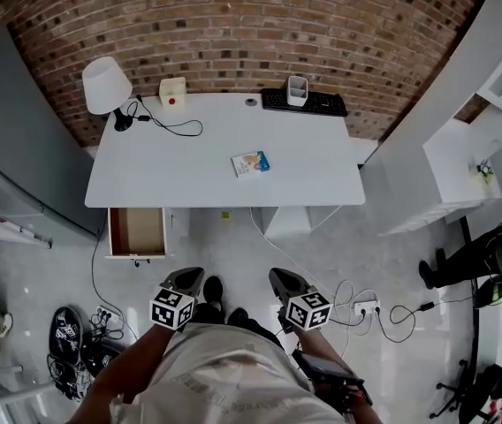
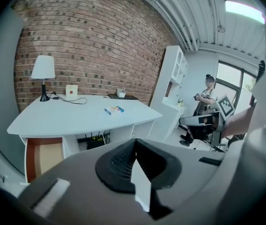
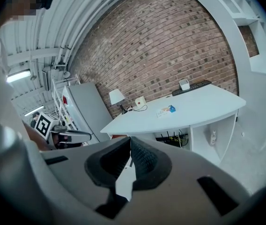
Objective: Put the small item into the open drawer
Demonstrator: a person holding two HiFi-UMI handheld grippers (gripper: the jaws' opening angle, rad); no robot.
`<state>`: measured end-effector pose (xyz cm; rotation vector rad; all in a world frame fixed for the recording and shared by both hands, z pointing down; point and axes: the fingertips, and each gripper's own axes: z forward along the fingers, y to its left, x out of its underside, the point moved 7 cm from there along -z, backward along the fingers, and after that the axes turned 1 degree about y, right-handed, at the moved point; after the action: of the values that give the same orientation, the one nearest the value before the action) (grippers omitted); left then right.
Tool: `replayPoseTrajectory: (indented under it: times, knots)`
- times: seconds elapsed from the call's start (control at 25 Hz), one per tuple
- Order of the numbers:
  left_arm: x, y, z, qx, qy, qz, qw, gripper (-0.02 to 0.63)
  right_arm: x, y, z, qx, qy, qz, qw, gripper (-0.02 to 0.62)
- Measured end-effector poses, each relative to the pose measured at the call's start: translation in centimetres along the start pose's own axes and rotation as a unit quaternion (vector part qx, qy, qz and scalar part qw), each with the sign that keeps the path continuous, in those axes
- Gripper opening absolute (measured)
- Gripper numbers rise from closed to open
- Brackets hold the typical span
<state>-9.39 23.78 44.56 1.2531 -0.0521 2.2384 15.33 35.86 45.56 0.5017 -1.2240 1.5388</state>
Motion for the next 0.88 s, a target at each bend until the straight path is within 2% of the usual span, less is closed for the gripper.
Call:
replayPoseTrajectory:
  times: [0.56,0.88]
  knots:
    - [-4.0,2.3,4.9,0.062,-0.002,0.029,0.9976,0.006,-1.5,-1.6,0.6,0.068,-0.014,0.022,0.997,0.006]
    - [-5.7,5.2,6.2,0.065,-0.014,0.025,0.9975,0.006,-3.6,-2.3,2.7,0.084,-0.017,0.011,0.996,0.006]
